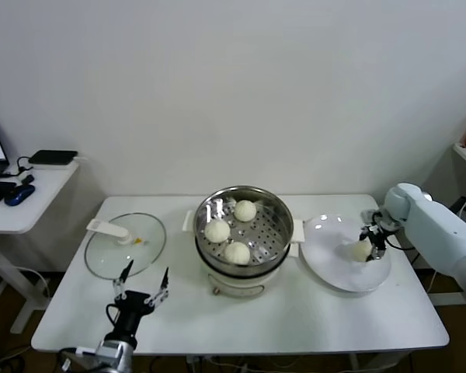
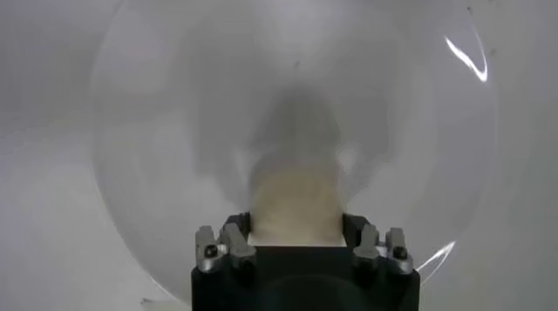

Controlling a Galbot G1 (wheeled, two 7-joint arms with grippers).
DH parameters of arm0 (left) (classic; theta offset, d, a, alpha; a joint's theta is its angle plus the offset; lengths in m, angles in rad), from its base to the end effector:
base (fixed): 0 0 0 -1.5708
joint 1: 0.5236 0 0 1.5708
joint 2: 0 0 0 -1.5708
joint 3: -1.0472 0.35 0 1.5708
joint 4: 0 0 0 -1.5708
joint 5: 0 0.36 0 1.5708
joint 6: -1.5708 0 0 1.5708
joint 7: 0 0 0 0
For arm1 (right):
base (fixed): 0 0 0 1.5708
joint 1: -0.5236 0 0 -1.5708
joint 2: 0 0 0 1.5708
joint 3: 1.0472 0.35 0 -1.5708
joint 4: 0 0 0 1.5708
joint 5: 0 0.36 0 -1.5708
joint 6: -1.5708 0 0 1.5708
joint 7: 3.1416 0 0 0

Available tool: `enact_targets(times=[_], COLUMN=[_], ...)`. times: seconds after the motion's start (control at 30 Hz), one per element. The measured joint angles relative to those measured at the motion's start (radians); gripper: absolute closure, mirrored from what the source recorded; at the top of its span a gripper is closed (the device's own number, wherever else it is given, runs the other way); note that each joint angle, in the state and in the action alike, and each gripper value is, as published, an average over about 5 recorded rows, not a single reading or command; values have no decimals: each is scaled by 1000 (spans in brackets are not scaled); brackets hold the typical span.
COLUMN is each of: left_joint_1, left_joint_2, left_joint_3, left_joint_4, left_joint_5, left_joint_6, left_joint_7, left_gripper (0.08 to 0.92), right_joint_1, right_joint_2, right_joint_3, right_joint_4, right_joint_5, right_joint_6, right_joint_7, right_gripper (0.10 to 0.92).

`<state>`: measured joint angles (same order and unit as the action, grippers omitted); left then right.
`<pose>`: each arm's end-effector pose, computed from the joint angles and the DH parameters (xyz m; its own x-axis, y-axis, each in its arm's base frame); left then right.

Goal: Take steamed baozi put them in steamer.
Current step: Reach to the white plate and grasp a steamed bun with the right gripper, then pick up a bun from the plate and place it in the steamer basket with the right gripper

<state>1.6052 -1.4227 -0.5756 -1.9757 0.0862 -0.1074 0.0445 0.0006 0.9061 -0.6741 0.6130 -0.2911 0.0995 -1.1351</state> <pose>0.1726 0.0477 -0.3475 -0.9952 0.0797 0.0562 0.0907 0.9680 0.2338 0.5802 -0.2457 -0.2474 -0.1244 -0.0078 0.9922 -0.9921 -0.0146 -0.1245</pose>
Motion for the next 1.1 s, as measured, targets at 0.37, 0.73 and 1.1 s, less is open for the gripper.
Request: enact_targets(times=[0.37,0.73,1.1], left_joint_1=[1,-4,-8], left_joint_2=[-3,-5,-13], left_joint_3=[-4,2,14], left_joint_4=[-2,-10,-22], left_joint_5=[1,1,1], left_joint_6=[-1,-1,3], left_joint_7=[-1,0,2], left_gripper=[177,177,177], right_joint_1=[38,215,473], right_joint_2=[-20,-81,-92], right_joint_3=[-44,-238,-489], right_joint_4=[25,148,309], right_joint_5=[43,239,520], right_joint_6=[-12,-70,-172], right_joint_7=[-6,-18,-14], right_gripper=[347,347,338])
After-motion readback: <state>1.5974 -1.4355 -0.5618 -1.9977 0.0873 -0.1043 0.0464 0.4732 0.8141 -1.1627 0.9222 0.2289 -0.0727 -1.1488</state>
